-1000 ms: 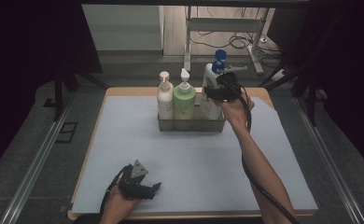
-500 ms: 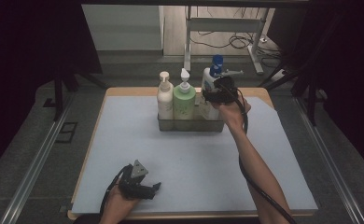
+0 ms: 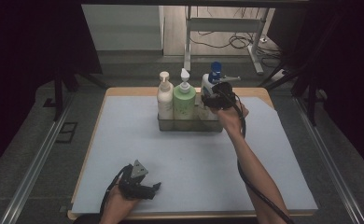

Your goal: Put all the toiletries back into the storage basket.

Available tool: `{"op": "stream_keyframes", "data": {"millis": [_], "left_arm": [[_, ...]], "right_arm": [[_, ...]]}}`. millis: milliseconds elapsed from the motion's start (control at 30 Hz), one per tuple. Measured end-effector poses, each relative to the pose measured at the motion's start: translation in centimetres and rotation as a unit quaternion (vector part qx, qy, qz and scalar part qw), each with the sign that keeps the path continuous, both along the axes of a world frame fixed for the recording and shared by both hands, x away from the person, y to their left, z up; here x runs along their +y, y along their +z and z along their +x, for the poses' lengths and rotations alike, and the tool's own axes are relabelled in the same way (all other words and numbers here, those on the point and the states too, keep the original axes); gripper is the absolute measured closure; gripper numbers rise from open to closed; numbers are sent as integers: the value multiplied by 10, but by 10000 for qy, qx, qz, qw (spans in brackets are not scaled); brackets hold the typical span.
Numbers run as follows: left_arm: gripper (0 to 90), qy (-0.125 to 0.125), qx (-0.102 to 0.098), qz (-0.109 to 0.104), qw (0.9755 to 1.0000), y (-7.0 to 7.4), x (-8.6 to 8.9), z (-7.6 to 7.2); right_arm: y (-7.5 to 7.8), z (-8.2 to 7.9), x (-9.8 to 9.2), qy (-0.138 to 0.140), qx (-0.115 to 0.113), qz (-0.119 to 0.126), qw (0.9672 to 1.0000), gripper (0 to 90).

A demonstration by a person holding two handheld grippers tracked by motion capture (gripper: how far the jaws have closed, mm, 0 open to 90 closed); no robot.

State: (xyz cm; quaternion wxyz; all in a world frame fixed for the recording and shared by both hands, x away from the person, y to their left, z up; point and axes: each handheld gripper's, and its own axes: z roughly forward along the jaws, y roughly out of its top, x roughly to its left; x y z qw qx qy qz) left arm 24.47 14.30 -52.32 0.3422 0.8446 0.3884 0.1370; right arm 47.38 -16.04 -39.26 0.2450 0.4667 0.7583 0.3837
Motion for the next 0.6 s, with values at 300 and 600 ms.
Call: {"op": "stream_keyframes", "data": {"millis": [300, 600], "left_arm": [[122, 0, 2, 2, 10000, 0, 0, 0], [123, 0, 5, 6, 10000, 0, 0, 0]], "right_arm": [[-12, 1, -1, -6, 59, -26, 10000, 405], [-24, 4, -4, -1, 127, -68, 9999, 394]]}}
